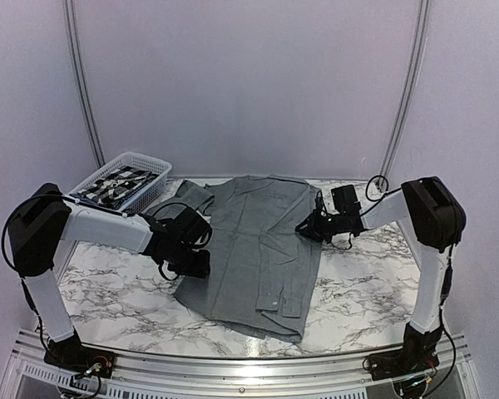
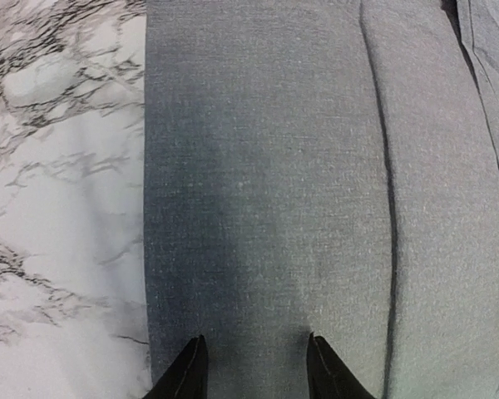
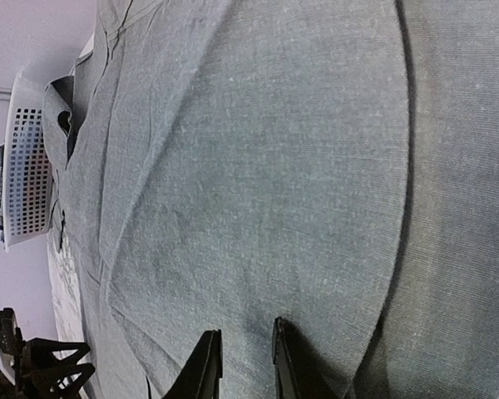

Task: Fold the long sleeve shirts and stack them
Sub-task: Move the 1/3-folded shirt to the center of the board, then pick up the sleeve from the center of the board, then pick up the corner of the 1/3-folded shirt.

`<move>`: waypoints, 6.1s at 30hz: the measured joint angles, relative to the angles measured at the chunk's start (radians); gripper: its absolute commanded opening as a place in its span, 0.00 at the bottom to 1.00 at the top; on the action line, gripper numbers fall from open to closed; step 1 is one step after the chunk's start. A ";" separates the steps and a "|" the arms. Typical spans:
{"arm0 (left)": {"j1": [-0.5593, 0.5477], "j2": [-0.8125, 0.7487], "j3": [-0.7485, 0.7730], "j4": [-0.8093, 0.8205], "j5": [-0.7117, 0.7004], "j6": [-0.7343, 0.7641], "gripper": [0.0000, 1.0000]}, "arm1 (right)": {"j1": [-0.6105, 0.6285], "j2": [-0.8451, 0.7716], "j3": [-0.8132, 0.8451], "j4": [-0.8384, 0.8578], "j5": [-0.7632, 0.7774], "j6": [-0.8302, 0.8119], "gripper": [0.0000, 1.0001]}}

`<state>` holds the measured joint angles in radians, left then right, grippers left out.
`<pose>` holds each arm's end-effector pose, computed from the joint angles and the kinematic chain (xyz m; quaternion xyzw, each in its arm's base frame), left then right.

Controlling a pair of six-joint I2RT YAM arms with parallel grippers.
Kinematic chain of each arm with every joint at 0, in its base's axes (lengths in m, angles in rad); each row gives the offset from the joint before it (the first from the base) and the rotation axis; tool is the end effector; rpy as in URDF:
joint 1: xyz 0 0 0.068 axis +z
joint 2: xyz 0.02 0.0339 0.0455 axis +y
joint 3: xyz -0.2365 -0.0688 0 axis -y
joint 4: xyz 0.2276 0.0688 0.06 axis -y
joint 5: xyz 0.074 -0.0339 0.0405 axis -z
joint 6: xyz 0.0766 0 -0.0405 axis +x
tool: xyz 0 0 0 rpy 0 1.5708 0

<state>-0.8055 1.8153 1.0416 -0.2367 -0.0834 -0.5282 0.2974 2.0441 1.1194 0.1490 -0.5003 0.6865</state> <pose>0.2553 -0.2566 0.0995 0.1213 0.9525 -0.1394 0.2419 0.3846 0.1563 0.0795 0.0787 0.8950 0.3784 0.2228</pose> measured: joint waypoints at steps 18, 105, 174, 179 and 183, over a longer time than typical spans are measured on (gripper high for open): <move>-0.189 0.111 0.146 0.006 0.050 -0.086 0.41 | -0.158 0.053 0.188 -0.234 0.058 -0.166 0.24; 0.393 0.114 0.105 -0.039 -0.329 -0.194 0.41 | 0.602 -0.312 0.159 -0.588 0.563 -0.213 0.24; 0.367 -0.081 0.352 -0.106 -0.317 0.092 0.00 | 1.083 0.099 0.552 -0.966 0.802 -0.062 0.22; 0.369 -0.081 0.352 -0.106 -0.313 0.092 0.00 | 1.082 0.111 0.553 -0.966 0.803 -0.066 0.21; 0.370 -0.081 0.352 -0.106 -0.310 0.092 0.00 | 1.078 0.129 0.562 -0.968 0.814 -0.068 0.20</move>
<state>-0.4351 1.7340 1.3941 -0.3424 -0.3931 -0.4362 1.3758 2.1727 1.6810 -0.8188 0.3141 0.6182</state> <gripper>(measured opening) 0.017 0.210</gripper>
